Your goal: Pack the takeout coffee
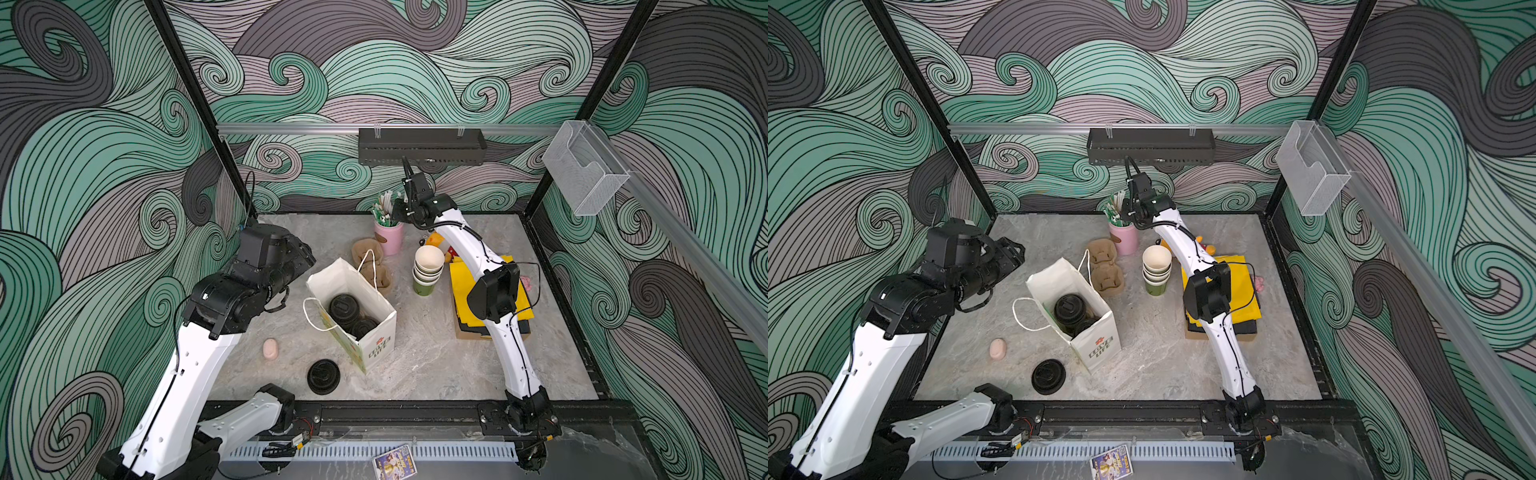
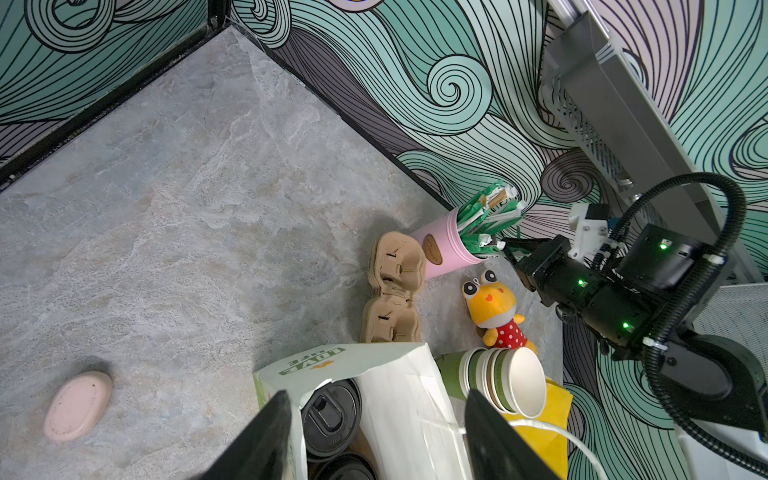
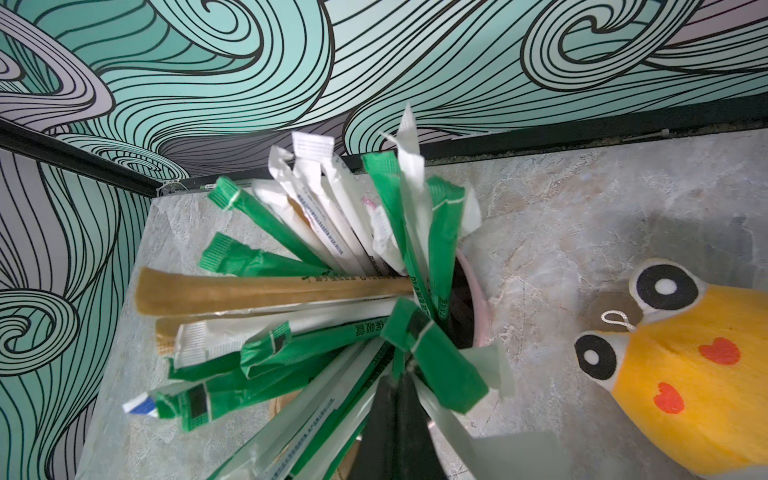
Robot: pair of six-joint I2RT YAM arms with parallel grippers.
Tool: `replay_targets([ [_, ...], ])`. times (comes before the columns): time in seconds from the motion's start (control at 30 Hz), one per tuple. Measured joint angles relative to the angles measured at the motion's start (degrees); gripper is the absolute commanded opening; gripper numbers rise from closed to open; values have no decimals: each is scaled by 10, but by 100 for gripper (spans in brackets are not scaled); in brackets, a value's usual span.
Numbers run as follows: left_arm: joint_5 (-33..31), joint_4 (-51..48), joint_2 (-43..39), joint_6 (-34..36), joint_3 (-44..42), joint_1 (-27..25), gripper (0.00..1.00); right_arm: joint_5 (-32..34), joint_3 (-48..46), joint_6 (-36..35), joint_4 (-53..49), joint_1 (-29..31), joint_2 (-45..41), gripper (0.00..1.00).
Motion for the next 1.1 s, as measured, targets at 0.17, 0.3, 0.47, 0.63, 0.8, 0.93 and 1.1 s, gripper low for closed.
replay_targets([
  [0.17, 0, 0, 0, 0, 0, 0, 68, 12, 0, -20, -16, 2, -21, 4],
  [0.3, 0, 0, -1, 0, 0, 0, 68, 16, 0, -37, -28, 5, -49, 4],
  [0.47, 0, 0, -8, 1, -4, 0, 68, 20, -7, -56, -39, 9, -88, 4],
  [0.63, 0, 1, -8, 3, -5, 0, 68, 25, -30, -76, -54, 12, -135, 4],
  [0.8, -1, 4, -8, 7, -9, 0, 68, 39, -35, -100, -69, 16, -176, 4],
  [0.93, -1, 5, -10, 7, -11, 0, 68, 57, -37, -120, -84, 23, -203, 4],
  [1.1, -1, 3, -15, 7, -11, 0, 68, 80, -41, -144, -91, 39, -228, 4],
])
